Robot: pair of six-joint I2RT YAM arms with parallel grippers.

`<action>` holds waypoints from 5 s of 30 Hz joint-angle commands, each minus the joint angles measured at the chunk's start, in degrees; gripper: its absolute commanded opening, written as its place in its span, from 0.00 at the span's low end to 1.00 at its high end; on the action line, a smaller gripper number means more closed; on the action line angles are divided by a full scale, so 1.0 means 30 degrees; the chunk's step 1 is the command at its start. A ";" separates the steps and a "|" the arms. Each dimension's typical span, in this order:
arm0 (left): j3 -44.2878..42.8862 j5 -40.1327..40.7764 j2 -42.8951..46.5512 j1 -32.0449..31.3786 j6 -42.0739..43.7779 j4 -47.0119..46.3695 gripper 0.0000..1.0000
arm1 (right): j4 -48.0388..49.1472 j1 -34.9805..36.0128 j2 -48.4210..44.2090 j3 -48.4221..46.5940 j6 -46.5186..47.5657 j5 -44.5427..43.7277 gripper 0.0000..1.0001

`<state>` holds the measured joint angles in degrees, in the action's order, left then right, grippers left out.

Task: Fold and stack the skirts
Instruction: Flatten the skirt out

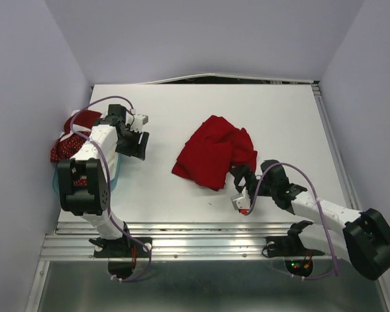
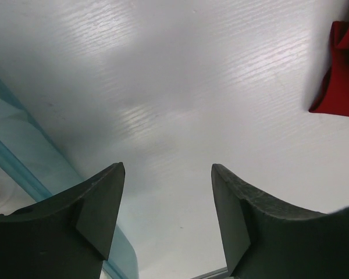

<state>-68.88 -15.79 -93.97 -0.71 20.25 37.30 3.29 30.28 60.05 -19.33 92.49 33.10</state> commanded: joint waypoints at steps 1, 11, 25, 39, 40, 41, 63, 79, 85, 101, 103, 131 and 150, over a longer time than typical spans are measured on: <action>-0.0274 -0.1035 0.1147 0.0061 -0.0187 0.0371 0.73 | 0.5929 0.0802 0.1508 0.0146 0.3153 0.1095 0.89; 0.0432 -0.1357 0.1617 0.0061 -0.0334 -0.0304 0.73 | 0.8482 0.1771 0.5349 -0.0937 0.4210 0.1299 0.77; -0.0476 -0.1415 0.3343 -0.0962 0.0954 -0.0625 0.68 | 0.2808 0.2152 0.2012 -0.6732 -0.4378 0.1567 0.01; 0.1602 -0.4464 0.8061 -0.5647 0.0983 -0.4784 0.70 | -0.1034 -0.1620 1.1672 -1.9798 -2.2531 -0.7867 0.01; 0.1922 -0.3767 0.8382 -0.6783 0.1129 -0.5309 0.70 | -0.1821 -0.2004 1.2117 -2.0067 -2.3930 -0.7986 0.01; 0.2013 -0.3209 0.8443 -0.6794 0.1131 -0.5488 0.71 | -0.2119 -0.2356 1.2527 -2.0331 -2.4553 -0.7987 0.01; -0.5484 0.7227 -0.3418 -1.7898 0.2388 -0.7102 0.51 | -0.5696 -0.7807 1.9327 -2.1887 -3.3084 -0.4474 0.01; -0.4491 0.4561 -0.4417 -1.8513 0.5174 -0.5314 0.15 | -0.5755 -0.8190 1.9914 -2.2032 -3.3232 -0.3710 0.01; -0.4344 0.4794 -0.5558 -1.8513 0.5290 -0.5635 0.27 | -0.5725 -0.8364 1.9885 -2.1886 -3.2997 -0.3476 0.01; -0.5517 0.7667 -0.8051 -1.6697 0.3445 -0.8565 0.37 | -0.5871 -0.8366 1.9094 -2.0831 -3.1621 -0.2685 0.01; -0.5399 0.7667 -0.7992 -1.6668 0.3474 -0.8653 0.27 | -0.5959 -0.8366 1.9007 -2.0831 -3.1445 -0.2626 0.01; -0.5315 -0.0397 -0.2074 -1.8572 0.2100 -0.4282 0.51 | -1.0295 -0.8366 1.4699 -1.7873 -2.6523 0.1652 0.01; 0.0839 0.3793 0.2028 -2.0618 0.2330 -0.6749 0.56 | -1.0970 -0.8366 1.6046 -1.7960 -2.7751 -0.1453 0.01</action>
<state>-68.16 -6.87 -91.70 -57.91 24.21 19.14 -28.80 5.26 106.59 -72.58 11.44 31.22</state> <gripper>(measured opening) 0.547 0.122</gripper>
